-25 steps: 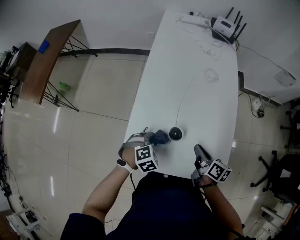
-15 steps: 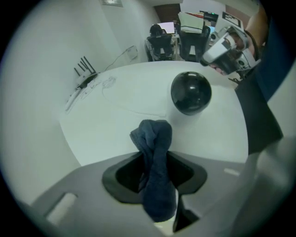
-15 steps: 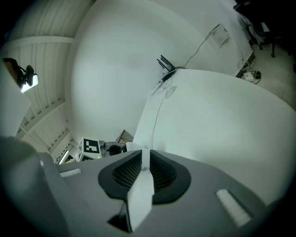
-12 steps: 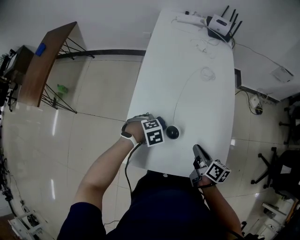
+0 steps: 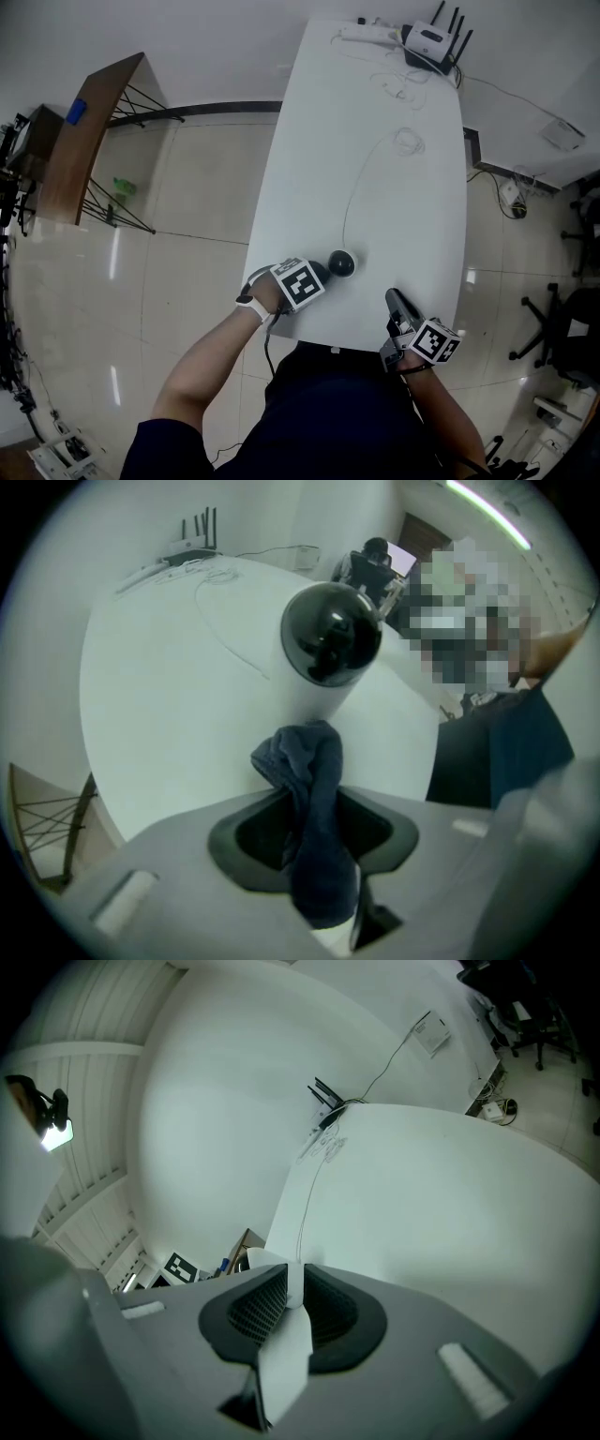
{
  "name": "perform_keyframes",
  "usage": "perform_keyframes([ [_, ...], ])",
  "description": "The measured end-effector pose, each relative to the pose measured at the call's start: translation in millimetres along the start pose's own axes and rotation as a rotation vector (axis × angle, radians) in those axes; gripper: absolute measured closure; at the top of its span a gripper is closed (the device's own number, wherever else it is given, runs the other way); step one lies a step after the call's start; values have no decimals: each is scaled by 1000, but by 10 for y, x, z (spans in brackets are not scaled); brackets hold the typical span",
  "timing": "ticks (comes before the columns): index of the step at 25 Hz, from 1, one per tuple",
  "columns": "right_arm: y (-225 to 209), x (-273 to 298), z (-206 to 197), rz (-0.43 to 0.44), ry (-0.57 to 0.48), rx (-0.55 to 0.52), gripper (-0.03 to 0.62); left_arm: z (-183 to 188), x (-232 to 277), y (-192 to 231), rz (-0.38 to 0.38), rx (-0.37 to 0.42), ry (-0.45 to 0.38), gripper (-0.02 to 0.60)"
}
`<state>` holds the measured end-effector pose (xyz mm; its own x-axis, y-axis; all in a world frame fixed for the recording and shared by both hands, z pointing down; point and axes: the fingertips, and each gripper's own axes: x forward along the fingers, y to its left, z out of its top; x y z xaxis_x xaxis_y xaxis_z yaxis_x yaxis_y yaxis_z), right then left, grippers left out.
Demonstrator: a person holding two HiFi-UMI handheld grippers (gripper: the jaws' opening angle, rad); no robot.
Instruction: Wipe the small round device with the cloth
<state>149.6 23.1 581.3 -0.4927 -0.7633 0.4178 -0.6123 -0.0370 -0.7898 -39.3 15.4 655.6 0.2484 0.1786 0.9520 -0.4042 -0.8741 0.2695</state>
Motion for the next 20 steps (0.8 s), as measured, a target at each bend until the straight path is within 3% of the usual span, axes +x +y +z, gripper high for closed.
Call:
perform_keyframes([
  [4, -58, 12, -20, -8, 14, -11, 534, 117, 26, -433, -150, -82, -60, 439],
  [8, 12, 28, -12, -2, 12, -12, 534, 347, 79, -643, -213, -151, -142, 439],
  [13, -44, -7, -3, -9, 2, 0, 534, 706, 76, -865, -337, -293, -299, 437],
  [16, -69, -39, 46, -9, -11, 3, 534, 881, 14, -927, -368, -344, -407, 437],
  [20, -39, -55, 47, 44, 1, 16, 534, 1003, -201, -944, -348, -330, -533, 434],
])
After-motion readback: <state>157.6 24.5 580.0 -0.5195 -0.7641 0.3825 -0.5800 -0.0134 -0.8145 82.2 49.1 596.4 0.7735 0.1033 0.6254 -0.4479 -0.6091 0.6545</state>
